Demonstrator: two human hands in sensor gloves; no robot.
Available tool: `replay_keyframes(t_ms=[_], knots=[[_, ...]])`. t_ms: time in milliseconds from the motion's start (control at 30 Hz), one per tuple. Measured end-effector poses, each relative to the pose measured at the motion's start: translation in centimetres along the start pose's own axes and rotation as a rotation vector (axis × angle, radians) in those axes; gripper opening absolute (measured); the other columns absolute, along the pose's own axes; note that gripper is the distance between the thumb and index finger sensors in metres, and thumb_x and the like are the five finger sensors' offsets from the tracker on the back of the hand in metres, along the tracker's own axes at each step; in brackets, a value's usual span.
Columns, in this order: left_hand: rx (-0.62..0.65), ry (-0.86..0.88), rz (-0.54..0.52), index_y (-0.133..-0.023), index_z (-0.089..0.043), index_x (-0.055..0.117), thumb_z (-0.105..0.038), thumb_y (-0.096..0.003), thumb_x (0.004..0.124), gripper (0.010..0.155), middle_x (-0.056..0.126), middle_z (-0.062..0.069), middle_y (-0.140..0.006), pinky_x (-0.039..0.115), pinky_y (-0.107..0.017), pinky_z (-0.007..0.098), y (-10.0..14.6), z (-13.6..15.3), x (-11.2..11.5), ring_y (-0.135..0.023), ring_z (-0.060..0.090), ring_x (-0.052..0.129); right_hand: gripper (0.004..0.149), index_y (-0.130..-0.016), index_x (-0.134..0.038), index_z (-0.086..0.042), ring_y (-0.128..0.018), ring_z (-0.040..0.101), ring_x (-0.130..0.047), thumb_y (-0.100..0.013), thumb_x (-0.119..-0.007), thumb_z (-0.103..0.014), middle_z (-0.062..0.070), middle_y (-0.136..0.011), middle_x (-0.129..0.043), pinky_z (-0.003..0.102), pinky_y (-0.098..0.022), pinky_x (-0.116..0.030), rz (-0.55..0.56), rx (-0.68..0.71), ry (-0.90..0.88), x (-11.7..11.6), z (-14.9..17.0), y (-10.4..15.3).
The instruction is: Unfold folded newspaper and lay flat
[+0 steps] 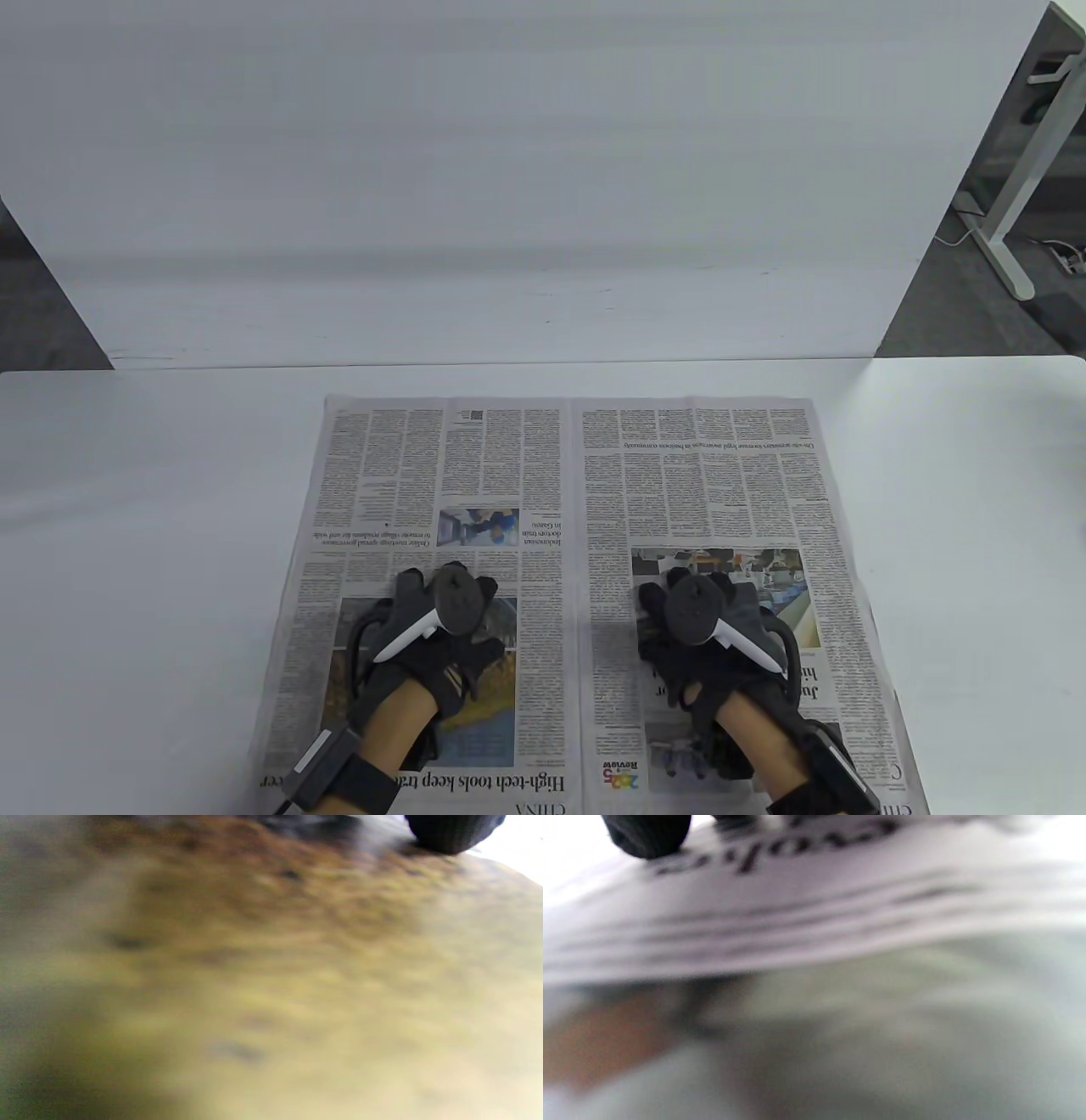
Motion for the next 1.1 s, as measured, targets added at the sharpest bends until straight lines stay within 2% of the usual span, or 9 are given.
replay_keyframes(t_ms=[667,867,1100], knots=[[-0.228,0.156,-0.034,-0.107,-0.042,0.024,-0.057,-0.0466,0.067,0.076,0.003,0.000,-0.115,0.013,-0.070,0.072,1.1,9.7,-1.2,-0.100,0.052,-0.002,0.069,-0.107,-0.032,-0.037,-0.100,0.048,-0.007,-0.049,-0.065,-0.056,0.006,-0.117,-0.014,0.080,-0.057,-0.021,0.052,-0.185,-0.093,2.3,9.3,0.8],[-0.260,0.185,-0.031,-0.107,-0.042,0.023,-0.057,-0.0465,0.068,0.076,0.002,0.000,-0.115,0.012,-0.070,0.071,1.3,11.0,-1.4,-0.100,0.052,-0.003,0.070,-0.107,-0.032,-0.035,-0.100,0.048,-0.008,-0.049,-0.065,-0.056,0.007,-0.117,-0.014,0.079,-0.058,-0.021,0.059,-0.208,-0.103,2.6,10.2,1.0],[-0.249,0.184,-0.063,-0.107,-0.041,0.026,-0.055,-0.0467,0.068,0.075,0.005,0.002,-0.115,0.016,-0.072,0.072,1.7,10.8,-1.9,-0.102,0.053,0.002,0.071,-0.107,-0.034,-0.033,-0.100,0.051,-0.010,-0.049,-0.067,-0.054,0.008,-0.118,-0.017,0.080,-0.057,-0.020,0.074,-0.198,-0.108,2.9,10.0,1.1]])
Point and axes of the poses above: the tracker on the back of each hand, its own z axis roughly to the little-finger side, its own y axis roughly from the fingertips to the wrist, x = y × z, the point moved 4 cm from there along -y, roughly from the wrist to the fingertips
